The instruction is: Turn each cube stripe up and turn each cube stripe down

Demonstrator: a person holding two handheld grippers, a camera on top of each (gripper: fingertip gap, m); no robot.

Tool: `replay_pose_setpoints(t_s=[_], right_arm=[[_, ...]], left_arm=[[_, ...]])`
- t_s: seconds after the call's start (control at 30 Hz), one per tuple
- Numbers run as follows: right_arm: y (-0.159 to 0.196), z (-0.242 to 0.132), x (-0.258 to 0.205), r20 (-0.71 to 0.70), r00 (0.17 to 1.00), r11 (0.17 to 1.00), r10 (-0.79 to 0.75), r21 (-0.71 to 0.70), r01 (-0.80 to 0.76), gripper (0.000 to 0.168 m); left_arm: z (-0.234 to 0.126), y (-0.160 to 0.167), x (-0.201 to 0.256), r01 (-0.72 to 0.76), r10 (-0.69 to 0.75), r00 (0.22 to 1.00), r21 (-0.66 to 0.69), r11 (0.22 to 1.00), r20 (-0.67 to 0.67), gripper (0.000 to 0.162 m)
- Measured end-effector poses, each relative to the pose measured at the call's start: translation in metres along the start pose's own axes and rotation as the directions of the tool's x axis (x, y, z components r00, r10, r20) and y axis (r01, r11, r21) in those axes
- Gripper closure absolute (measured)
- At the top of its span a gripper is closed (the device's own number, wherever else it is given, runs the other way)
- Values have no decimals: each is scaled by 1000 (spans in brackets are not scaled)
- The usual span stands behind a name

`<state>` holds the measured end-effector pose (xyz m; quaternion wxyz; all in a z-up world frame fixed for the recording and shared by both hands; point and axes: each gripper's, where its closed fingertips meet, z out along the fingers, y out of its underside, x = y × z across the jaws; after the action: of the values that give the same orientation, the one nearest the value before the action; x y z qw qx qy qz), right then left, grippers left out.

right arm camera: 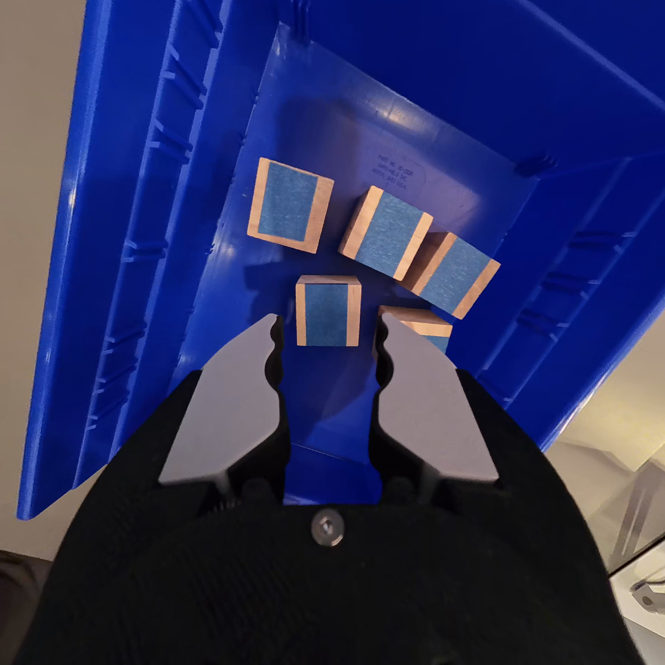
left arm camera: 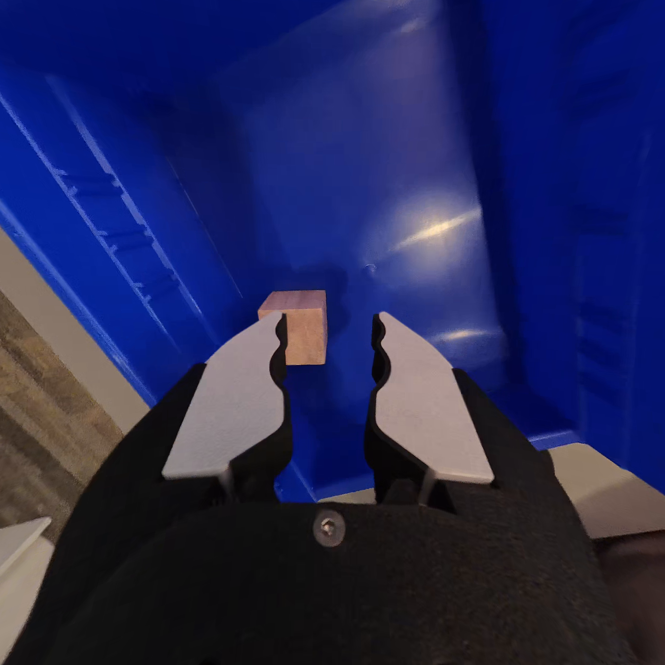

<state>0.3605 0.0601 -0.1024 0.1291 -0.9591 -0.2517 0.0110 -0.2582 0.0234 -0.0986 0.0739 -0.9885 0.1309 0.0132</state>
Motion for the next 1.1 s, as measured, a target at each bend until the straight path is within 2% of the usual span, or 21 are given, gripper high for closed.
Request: replay_pose_setpoints(t_s=[0.17, 0.33, 0.6, 0.7, 0.77, 0.87, 0.97, 1.03, 1.1], right_arm=[[0, 1, -2, 4, 1000, 1000, -19, -4, 19, 117], [2, 4, -6, 3, 999, 999, -46, -29, 46, 117], [4, 8, -10, 7, 997, 996, -72, -58, 72, 118], [4, 9, -11, 13, 997, 995, -77, -60, 78, 119], [5, 10, -12, 12, 996, 994, -86, -70, 87, 119], [5, 11, -14, 15, 996, 993, -91, -76, 92, 120], [5, 11, -13, 11, 995, 992, -94, -78, 95, 120], [5, 9, -11, -2, 996, 993, -90, -74, 90, 120], [1, 2, -7, -37, 996, 996, -78, -49, 76, 122]], left_arm=[[12, 8, -14, 47, -40, 996, -78, 996, 80, 106], [19, 16, -22, 53, -32, 988, -145, 988, 148, 105], [36, 31, -17, 87, -62, 992, -247, 965, 109, 102], [43, 45, -10, 92, -74, 995, -330, 939, 64, 109], [44, 46, -15, 67, -36, 995, -345, 936, 94, 116], [39, 28, -10, 57, -37, 996, -263, 963, 81, 116], [22, 10, -5, -19, 38, 993, -164, 986, 109, 116], [3, -7, 11, -85, 87, 994, -40, 996, 72, 116], [-24, -30, 42, -131, 141, 989, 158, 979, -50, 116]])
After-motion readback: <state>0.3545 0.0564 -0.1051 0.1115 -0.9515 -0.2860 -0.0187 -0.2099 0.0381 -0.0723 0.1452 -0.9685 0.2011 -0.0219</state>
